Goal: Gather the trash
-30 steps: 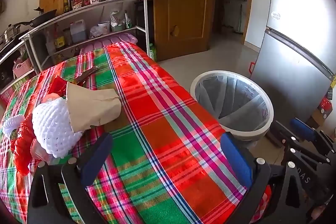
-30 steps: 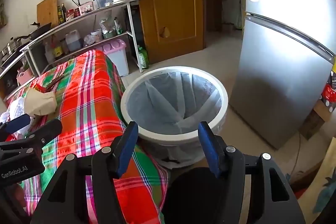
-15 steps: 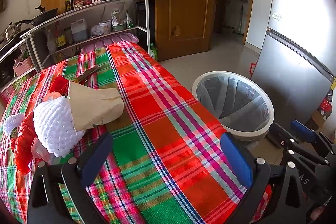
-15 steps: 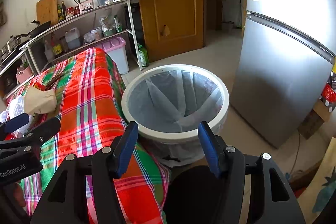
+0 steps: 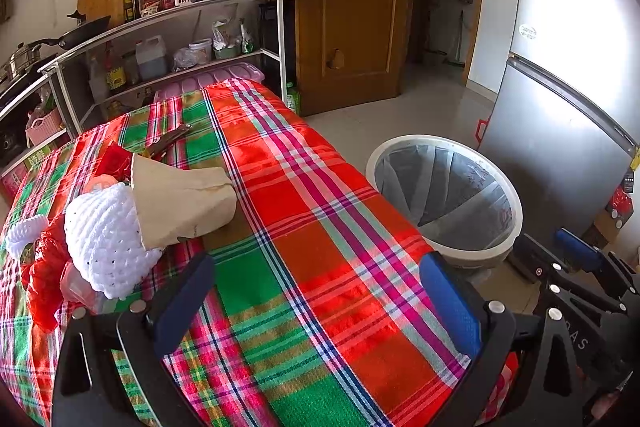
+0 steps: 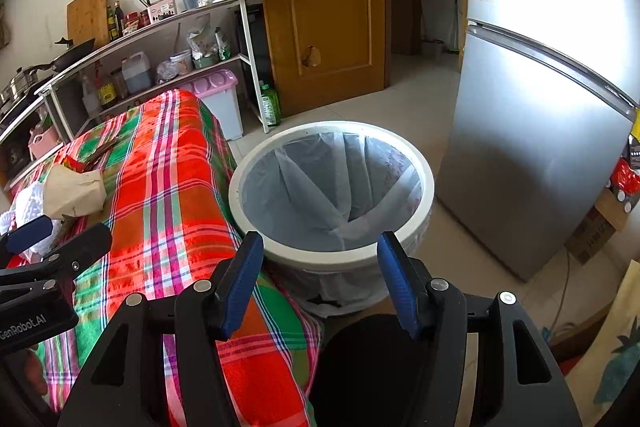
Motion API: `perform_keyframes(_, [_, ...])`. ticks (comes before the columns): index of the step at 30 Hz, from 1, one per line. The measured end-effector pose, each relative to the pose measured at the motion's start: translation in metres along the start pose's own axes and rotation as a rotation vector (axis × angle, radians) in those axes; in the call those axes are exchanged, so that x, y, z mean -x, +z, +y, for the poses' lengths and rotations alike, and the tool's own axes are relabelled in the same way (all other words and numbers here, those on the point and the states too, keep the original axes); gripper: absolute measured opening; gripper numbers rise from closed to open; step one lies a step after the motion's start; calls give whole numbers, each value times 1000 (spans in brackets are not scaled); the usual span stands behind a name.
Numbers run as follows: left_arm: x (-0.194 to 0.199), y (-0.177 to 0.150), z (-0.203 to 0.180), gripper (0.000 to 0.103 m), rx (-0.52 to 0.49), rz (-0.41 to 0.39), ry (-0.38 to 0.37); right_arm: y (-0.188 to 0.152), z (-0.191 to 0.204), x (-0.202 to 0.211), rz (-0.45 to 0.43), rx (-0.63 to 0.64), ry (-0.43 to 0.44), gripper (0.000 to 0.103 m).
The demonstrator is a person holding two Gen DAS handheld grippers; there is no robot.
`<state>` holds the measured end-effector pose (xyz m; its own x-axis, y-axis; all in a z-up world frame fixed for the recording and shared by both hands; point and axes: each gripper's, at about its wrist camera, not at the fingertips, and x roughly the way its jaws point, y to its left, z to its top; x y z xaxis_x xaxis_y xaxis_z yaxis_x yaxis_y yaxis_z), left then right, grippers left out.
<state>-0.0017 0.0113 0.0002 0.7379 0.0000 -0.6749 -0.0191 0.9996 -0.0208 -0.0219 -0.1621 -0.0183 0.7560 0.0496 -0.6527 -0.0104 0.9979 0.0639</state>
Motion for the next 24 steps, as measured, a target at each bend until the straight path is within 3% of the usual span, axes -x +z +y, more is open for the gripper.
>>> perform_keyframes(24, [0,-1,1,103,2,-2,2,0,0,0,2,-1,-7,60])
